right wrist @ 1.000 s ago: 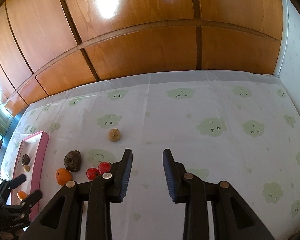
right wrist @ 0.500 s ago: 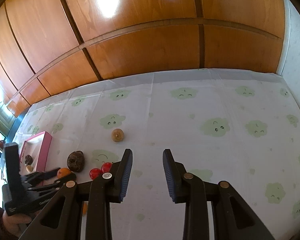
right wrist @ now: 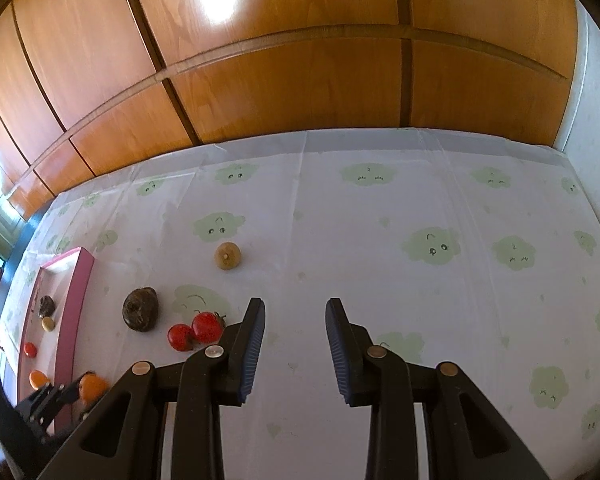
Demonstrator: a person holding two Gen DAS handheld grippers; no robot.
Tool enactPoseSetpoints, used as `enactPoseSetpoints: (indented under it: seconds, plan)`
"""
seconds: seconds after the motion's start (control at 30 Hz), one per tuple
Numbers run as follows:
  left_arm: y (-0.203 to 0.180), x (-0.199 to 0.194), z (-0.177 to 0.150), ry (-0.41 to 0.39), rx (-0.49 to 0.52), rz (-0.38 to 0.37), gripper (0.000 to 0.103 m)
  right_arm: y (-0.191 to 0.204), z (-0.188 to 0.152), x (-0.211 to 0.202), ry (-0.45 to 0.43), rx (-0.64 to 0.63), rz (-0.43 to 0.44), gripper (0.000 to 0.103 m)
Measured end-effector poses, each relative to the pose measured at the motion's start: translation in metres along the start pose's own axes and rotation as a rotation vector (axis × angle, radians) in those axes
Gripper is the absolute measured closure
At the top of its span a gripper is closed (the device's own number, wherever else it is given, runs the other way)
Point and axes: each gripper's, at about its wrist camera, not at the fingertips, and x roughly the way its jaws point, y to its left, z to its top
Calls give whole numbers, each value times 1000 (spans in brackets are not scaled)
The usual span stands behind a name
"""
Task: Organize fruits
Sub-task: 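Reach the left tool to a large orange and close on it, then hold the orange in the left tool while the right tool grasps a red tomato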
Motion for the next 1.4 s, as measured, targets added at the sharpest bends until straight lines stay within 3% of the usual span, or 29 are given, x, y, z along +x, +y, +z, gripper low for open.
enactPoseSetpoints:
  seconds: [0.17, 0.4, 0.57, 0.73, 1.1, 1.3, 1.4]
  plan:
    - [-9, -5, -22, -19, 38, 18, 62, 4, -2, 3, 19, -17, 50, 72]
    - [-13, -2, -30, -77, 72, 34, 62, 36, -16, 18, 157, -61, 302, 72]
    - [-15, -1, -33, -98, 102, 42, 62, 58, -25, 36, 239, -49, 388, 72]
    - [-15, -1, -34, -107, 116, 40, 62, 68, -28, 64, 292, -16, 341, 72]
    - [-12, -3, -37, -122, 106, 23, 62, 78, -18, 91, 240, 19, 213, 72]
    - [-11, -3, -37, -122, 98, 13, 62, 86, -11, 97, 223, -34, 164, 72]
    - [-10, -3, -38, -123, 97, 13, 62, 93, -11, 97, 216, -104, 112, 77]
